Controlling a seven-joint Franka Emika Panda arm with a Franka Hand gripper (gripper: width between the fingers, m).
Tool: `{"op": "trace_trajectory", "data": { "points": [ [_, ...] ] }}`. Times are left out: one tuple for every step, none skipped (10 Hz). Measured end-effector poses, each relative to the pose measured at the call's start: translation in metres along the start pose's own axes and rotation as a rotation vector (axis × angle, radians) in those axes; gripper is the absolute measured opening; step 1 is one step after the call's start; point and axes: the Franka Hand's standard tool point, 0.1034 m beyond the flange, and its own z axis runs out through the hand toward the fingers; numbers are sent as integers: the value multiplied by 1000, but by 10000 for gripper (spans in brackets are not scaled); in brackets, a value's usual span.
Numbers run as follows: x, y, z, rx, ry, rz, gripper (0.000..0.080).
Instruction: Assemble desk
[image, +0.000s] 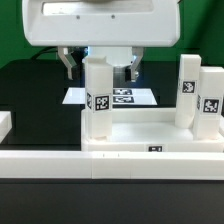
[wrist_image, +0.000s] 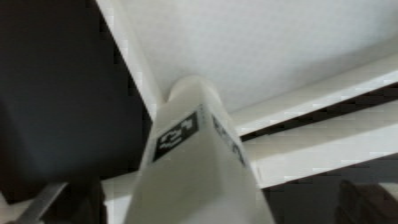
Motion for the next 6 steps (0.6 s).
{"op": "trace_trajectory", "data": {
  "points": [
    [0, -1, 0, -8, -2, -98, 649],
    [-1, -2, 1, -15, -4, -159, 649],
    [-1, -2, 1, -17, -5, -201, 649],
    [-1, -1, 1, -29, -8, -301, 649],
    [-1, 1, 1, -37, -11, -384, 649],
    [0, 5, 0, -37, -13, -478, 649]
  ]
}}
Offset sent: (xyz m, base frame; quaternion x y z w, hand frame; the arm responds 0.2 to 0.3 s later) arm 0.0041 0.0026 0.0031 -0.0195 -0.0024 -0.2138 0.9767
